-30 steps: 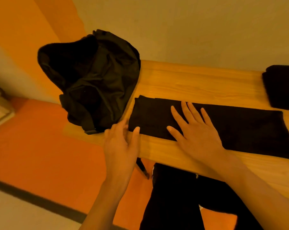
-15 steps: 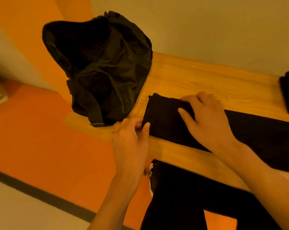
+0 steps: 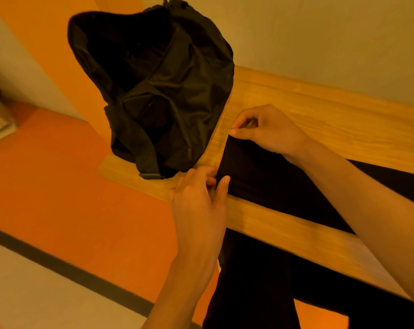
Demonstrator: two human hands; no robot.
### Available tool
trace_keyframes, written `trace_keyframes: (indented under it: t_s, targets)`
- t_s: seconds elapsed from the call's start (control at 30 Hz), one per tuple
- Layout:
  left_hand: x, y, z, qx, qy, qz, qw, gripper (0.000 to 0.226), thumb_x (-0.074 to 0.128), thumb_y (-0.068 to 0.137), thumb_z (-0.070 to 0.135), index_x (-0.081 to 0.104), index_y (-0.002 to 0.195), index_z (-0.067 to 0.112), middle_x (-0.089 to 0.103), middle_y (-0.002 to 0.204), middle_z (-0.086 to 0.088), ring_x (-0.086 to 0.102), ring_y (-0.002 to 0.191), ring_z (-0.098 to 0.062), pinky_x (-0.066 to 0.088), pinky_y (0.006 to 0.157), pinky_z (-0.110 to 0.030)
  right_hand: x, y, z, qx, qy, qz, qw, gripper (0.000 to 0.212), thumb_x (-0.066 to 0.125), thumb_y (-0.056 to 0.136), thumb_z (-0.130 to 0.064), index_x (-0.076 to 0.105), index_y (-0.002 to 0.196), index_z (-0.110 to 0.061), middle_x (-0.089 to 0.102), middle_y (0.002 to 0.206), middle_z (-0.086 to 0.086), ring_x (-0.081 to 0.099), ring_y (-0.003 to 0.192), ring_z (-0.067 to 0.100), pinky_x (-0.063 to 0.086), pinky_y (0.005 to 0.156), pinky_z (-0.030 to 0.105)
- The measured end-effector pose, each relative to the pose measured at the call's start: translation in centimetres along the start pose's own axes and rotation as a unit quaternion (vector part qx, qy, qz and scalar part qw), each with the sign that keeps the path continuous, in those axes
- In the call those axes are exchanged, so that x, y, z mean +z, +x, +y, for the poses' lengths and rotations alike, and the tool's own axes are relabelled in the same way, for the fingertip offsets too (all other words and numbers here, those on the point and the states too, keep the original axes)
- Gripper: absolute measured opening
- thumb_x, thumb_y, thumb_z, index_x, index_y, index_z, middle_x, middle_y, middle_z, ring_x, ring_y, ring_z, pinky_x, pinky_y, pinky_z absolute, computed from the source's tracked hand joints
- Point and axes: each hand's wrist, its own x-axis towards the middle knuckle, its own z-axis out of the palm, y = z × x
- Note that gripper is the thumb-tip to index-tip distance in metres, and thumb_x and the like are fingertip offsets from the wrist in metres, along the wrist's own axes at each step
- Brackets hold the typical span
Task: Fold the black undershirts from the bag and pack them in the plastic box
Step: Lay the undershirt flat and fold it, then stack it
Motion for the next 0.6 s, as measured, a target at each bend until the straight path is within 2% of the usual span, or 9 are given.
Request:
trace_keyframes:
  t_s: [0.13, 0.23, 0.33, 0.5, 0.53, 0.6]
  targets:
    - [-0.1, 0.5, 0.0, 0.002, 0.017, -0.012, 1.0, 0.022, 0.071, 0.093, 0.034, 0.069, 0.112, 0.023, 0.065, 0.087, 0.012, 0.063, 0.088, -0.016, 0.055, 0.078, -0.046, 0.0, -0.3, 0.6, -0.027, -0.061, 0.051, 0.996, 0.004, 0.072, 0.092, -0.029, 0.069, 0.09, -0.026, 0.062, 0.084, -0.017, 0.056, 0.07, -0.006, 0.037, 0.061, 0.008]
    - [0.0, 0.7, 0.0, -0.008, 0.006, -0.023, 1.0, 0.022, 0.071, 0.093, 0.029, 0.069, 0.115, 0.025, 0.068, 0.092, 0.011, 0.064, 0.092, -0.018, 0.055, 0.079, -0.046, 0.2, -0.3, 1.2, -0.031, -0.057, 0.063, 0.996, 0.005, 0.069, 0.095, -0.027, 0.069, 0.097, -0.022, 0.064, 0.084, -0.013, 0.057, 0.073, -0.003, 0.039, 0.061, 0.007]
    - [-0.1, 0.6, -0.1, -0.009, -0.006, -0.026, 1.0, 0.018, 0.07, 0.095, 0.022, 0.069, 0.113, 0.025, 0.066, 0.092, 0.011, 0.063, 0.091, -0.016, 0.055, 0.077, -0.045, 0.3, -0.2, 1.7, -0.041, -0.064, 0.073, 0.994, 0.007, 0.068, 0.096, -0.028, 0.068, 0.099, -0.022, 0.065, 0.083, -0.009, 0.058, 0.074, 0.002, 0.041, 0.063, 0.013]
    - [-0.3, 0.5, 0.1, 0.024, 0.028, -0.017, 0.999, 0.01, 0.065, 0.098, 0.016, 0.066, 0.107, 0.021, 0.062, 0.091, 0.008, 0.06, 0.084, -0.012, 0.053, 0.068, -0.036, 0.3, -0.2, 2.1, -0.091, -0.102, 0.067, 0.988, 0.008, 0.064, 0.098, -0.028, 0.063, 0.098, -0.02, 0.059, 0.069, -0.01, 0.054, 0.062, 0.0, 0.035, 0.056, 0.01]
    - [-0.2, 0.5, 0.2, 0.034, 0.041, -0.012, 0.999, 0.008, 0.064, 0.099, 0.016, 0.065, 0.105, 0.02, 0.061, 0.091, 0.008, 0.059, 0.082, -0.01, 0.052, 0.066, -0.033, 0.3, -0.1, 2.1, -0.104, -0.117, 0.06, 0.986, 0.01, 0.063, 0.099, -0.028, 0.063, 0.099, -0.018, 0.059, 0.067, -0.008, 0.055, 0.061, 0.002, 0.038, 0.057, 0.014]
    - [-0.1, 0.5, 0.4, 0.046, 0.067, -0.008, 0.997, 0.006, 0.063, 0.099, 0.014, 0.064, 0.101, 0.02, 0.059, 0.091, 0.007, 0.056, 0.078, -0.009, 0.047, 0.061, -0.026, 0.4, 0.1, 2.4, -0.122, -0.159, 0.05, 0.979, 0.014, 0.06, 0.1, -0.03, 0.061, 0.103, -0.016, 0.06, 0.066, -0.002, 0.057, 0.061, 0.01, 0.045, 0.059, 0.032]
